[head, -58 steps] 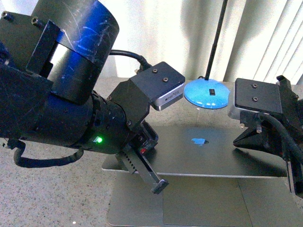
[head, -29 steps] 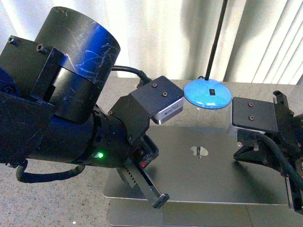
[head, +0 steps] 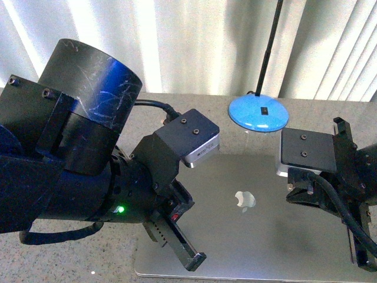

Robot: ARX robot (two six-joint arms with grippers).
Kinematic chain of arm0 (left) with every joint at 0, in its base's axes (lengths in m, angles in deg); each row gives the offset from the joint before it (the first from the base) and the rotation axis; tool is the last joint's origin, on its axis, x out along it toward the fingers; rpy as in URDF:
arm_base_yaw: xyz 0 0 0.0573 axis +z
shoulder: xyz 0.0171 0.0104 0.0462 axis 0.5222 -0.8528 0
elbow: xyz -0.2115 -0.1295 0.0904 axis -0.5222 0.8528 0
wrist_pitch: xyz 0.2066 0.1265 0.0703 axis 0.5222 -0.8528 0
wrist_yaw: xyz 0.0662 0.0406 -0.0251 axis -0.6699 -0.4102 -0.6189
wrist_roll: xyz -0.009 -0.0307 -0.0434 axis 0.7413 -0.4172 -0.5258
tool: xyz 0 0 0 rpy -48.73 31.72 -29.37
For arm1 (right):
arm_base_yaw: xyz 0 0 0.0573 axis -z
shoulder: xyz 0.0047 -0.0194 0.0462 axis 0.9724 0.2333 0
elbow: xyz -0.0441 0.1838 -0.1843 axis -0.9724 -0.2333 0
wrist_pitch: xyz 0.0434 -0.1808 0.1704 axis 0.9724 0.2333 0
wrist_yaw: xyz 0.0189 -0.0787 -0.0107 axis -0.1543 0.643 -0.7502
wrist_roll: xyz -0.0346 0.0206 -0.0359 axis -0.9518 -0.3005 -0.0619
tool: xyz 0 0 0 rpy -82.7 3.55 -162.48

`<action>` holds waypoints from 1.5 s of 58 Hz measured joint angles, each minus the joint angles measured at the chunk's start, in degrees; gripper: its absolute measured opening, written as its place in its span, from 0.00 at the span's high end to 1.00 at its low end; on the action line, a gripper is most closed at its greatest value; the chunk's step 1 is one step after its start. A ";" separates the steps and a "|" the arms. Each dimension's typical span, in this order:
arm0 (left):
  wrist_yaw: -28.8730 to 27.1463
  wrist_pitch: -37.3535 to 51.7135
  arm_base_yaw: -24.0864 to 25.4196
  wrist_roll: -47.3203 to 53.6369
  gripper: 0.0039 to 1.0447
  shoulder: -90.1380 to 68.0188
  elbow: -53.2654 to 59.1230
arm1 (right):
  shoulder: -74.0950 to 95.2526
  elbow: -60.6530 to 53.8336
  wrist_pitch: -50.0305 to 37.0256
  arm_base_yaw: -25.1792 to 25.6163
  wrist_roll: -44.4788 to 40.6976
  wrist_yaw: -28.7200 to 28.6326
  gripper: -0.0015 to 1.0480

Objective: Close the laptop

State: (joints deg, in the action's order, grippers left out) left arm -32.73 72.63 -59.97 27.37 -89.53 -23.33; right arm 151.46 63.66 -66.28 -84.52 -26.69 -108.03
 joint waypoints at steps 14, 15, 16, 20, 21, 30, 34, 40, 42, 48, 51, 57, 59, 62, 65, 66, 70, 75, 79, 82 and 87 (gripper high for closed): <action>0.39 2.38 0.33 -1.20 0.97 -2.05 1.38 | 1.27 -0.76 -0.52 -0.39 0.22 0.68 0.97; 0.42 2.51 0.37 -1.31 0.97 -2.19 1.42 | 1.38 -0.83 -0.59 -0.39 0.24 0.72 0.97; 0.46 2.62 0.37 -1.36 0.97 -2.27 1.49 | 1.51 -0.87 -0.66 -0.39 0.24 0.77 0.97; 0.83 3.04 0.55 -1.55 0.97 -2.64 1.75 | 2.05 -1.20 -1.20 -0.42 0.31 0.94 0.97; 1.03 3.21 0.63 -1.60 0.97 -2.82 1.86 | 2.14 -1.27 -1.29 -0.42 0.35 1.01 0.97; 1.25 3.89 1.31 -2.01 0.97 -3.72 2.25 | 3.13 -1.84 -2.14 -0.63 0.52 1.03 0.97; 1.31 4.26 1.53 -2.29 0.97 -4.04 2.32 | 3.17 -1.92 -2.51 -0.76 0.70 1.05 0.97; 1.77 4.94 1.90 -2.75 0.97 -4.55 2.38 | 3.19 -1.97 -2.78 -1.03 0.96 1.25 0.97; 1.92 5.18 1.99 -2.97 0.97 -4.68 2.40 | 3.19 -2.03 -3.04 -1.09 1.14 1.22 0.97; 2.25 5.66 2.27 -3.30 0.97 -4.83 2.56 | 3.17 -2.12 -3.32 -1.53 2.23 0.74 0.97; 2.29 6.08 2.51 -3.76 0.97 -4.83 2.73 | 3.06 -2.16 -3.61 -1.68 2.99 0.39 0.97; 2.62 6.64 3.08 -4.85 0.97 -4.66 3.08 | 2.19 -2.51 -5.62 -1.81 4.55 -0.28 0.97; 2.69 7.13 3.58 -5.60 0.97 -4.31 3.39 | 1.70 -2.64 -6.95 -1.84 5.53 -0.28 0.97; 2.75 7.78 4.28 -6.56 0.97 -3.74 3.76 | 0.87 -2.86 -9.62 -1.84 7.08 0.02 0.97; 2.47 9.42 5.51 -8.17 0.97 -2.47 4.42 | -0.37 -2.93 -13.40 -1.81 9.49 0.81 0.97; 2.23 9.94 5.86 -8.96 0.97 -2.08 4.59 | -0.70 -2.91 -14.21 -1.77 10.05 0.87 0.97; 1.53 13.11 7.93 -12.26 0.97 0.50 5.38 | -2.16 -2.49 -16.11 -1.66 11.96 1.01 0.93; -1.64 19.10 10.95 -17.22 0.97 4.76 6.45 | -3.10 -2.23 -16.48 -1.55 13.38 1.01 0.83; -4.02 24.65 13.51 -21.44 0.88 8.92 6.88 | -3.04 -2.27 -16.48 -1.55 14.08 1.01 0.73; -4.85 25.99 14.58 -23.65 0.81 10.93 6.73 | -2.91 -2.45 -16.46 -1.55 14.40 1.03 0.66; -5.05 26.43 15.30 -25.49 0.69 12.33 6.45 | -2.84 -2.51 -16.46 -1.55 14.60 1.03 0.53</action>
State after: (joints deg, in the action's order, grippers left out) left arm -37.78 99.05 -44.67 1.89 -77.21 -16.88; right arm 148.62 61.15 -82.74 -86.07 -12.09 -107.00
